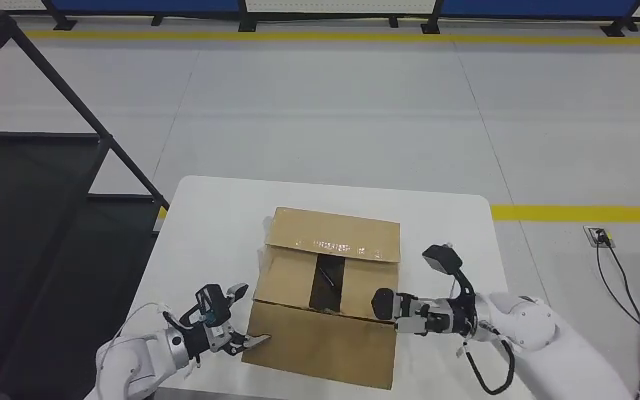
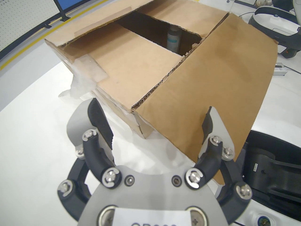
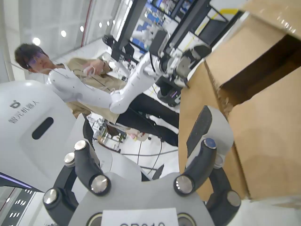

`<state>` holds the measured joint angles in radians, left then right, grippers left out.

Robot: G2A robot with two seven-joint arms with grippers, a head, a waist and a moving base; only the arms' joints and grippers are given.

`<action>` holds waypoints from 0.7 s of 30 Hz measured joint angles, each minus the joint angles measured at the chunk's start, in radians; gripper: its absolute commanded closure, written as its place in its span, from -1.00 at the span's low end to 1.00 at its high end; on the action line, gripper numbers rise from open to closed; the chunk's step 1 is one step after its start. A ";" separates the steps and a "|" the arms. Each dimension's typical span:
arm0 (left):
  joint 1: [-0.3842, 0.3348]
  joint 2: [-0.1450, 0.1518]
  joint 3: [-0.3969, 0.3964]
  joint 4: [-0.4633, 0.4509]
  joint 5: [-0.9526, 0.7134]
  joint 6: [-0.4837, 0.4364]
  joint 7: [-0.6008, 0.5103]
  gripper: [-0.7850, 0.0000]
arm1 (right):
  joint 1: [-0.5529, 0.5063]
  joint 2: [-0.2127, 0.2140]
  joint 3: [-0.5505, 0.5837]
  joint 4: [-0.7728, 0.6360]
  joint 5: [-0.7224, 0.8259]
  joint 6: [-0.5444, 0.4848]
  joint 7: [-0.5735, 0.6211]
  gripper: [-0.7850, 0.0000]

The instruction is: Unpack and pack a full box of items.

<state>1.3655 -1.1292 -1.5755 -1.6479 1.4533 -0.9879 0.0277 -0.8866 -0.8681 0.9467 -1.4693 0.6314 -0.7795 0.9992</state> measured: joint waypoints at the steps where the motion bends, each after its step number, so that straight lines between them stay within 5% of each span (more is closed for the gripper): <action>1: -0.002 0.000 0.004 0.002 0.001 0.004 0.002 -1.00 | 0.004 -0.003 -0.001 0.005 0.014 0.009 -0.009 -1.00; 11: -0.005 0.001 0.010 0.005 0.001 0.010 0.003 -1.00 | 0.004 -0.004 -0.004 0.003 0.021 0.020 -0.012 -1.00; 21: -0.005 0.001 0.010 0.005 0.001 0.010 0.003 -1.00 | 0.058 -0.030 -0.022 0.119 0.116 0.409 -0.060 -1.00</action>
<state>1.3607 -1.1278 -1.5652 -1.6426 1.4539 -0.9780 0.0309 -0.8285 -0.8979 0.9248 -1.3505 0.7475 -0.3704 0.9393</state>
